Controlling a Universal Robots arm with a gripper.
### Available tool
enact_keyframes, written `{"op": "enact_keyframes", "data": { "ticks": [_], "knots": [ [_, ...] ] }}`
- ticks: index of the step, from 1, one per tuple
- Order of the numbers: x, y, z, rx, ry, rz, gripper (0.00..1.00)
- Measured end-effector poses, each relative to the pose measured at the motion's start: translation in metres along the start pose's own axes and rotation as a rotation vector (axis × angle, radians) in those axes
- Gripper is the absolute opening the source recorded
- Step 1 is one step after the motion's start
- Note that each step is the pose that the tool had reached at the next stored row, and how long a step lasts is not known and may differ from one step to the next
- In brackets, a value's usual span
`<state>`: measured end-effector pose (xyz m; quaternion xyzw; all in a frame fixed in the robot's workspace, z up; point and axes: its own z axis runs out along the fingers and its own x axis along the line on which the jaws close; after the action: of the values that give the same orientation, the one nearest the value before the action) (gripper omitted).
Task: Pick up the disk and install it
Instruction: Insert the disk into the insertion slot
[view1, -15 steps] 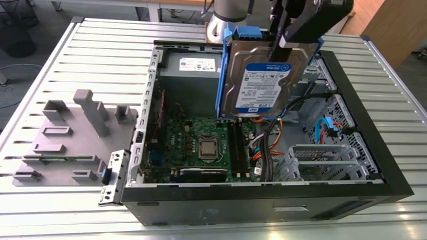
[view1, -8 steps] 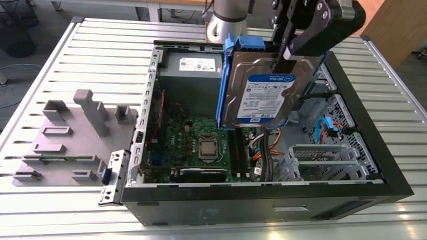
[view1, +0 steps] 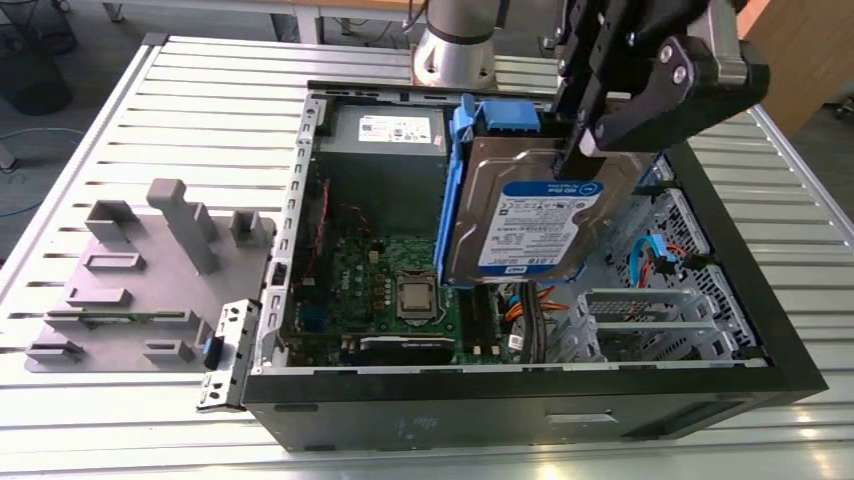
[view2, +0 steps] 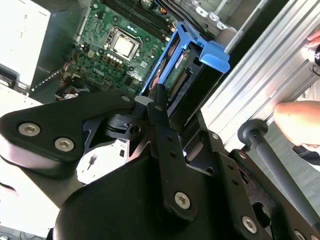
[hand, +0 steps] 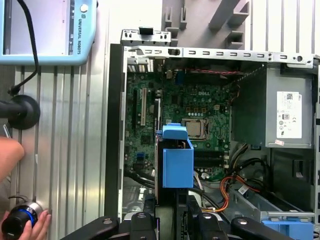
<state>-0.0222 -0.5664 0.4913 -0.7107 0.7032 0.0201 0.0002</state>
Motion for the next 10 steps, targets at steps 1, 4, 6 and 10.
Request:
{"op": "enact_keyframes", "data": {
  "ticks": [1, 4, 6, 10],
  "knots": [
    [0.0024, 0.0000, 0.0000, 0.0000, 0.0003, 0.000, 0.35],
    [0.0068, 0.0001, -0.0001, 0.0000, 0.0020, 0.000, 0.35],
    [0.0109, 0.0001, -0.0003, -0.0001, 0.0031, 0.000, 0.35],
    [0.0137, 0.0002, -0.0002, 0.0000, 0.0041, 0.000, 0.35]
  ]
}}
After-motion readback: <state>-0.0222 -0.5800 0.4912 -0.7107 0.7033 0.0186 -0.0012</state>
